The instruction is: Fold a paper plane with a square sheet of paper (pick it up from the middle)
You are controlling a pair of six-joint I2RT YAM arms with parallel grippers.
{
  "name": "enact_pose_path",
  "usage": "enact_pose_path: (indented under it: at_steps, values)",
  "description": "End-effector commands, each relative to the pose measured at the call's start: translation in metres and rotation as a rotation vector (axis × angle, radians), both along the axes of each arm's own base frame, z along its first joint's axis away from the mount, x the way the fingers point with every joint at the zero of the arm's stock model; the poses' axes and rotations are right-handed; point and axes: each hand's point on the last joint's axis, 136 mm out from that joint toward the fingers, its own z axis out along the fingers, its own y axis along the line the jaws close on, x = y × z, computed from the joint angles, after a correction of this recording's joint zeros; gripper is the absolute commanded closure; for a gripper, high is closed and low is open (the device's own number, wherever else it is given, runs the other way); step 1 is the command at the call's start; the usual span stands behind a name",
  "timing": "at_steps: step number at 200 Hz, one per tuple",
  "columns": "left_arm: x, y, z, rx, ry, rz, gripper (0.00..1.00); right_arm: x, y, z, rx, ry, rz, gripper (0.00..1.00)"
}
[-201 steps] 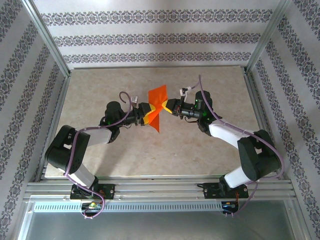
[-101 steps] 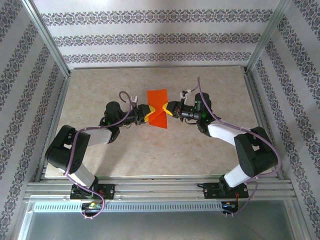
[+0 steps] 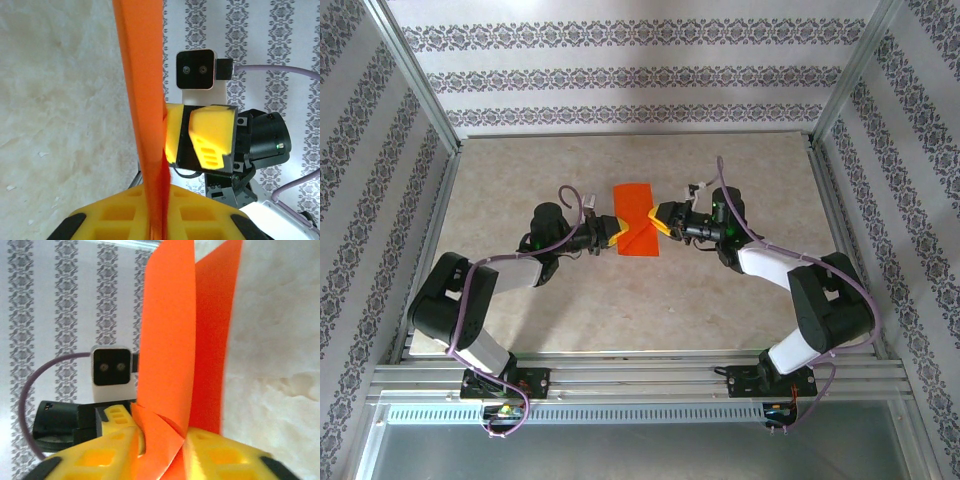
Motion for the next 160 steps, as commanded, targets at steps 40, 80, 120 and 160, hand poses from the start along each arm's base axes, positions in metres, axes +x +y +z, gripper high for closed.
enact_pose_path:
  at_steps: [40,80,120,160]
  values:
    - [-0.011,0.045,-0.046,0.516,0.044,0.035,0.88,0.000,-0.078,-0.030,-0.332,0.000,-0.220,0.45]
    - [-0.015,0.101,-0.056,0.977,0.070,0.072,0.88,-0.007,-0.118,-0.026,-0.565,-0.047,-0.336,0.28]
    - [-0.009,0.137,-0.046,1.494,0.014,0.068,0.88,-0.016,-0.145,-0.023,-0.683,-0.066,-0.428,0.18]
    - [-0.004,0.122,-0.053,1.796,0.000,0.022,0.88,-0.022,-0.156,-0.027,-0.699,-0.049,-0.471,0.17]
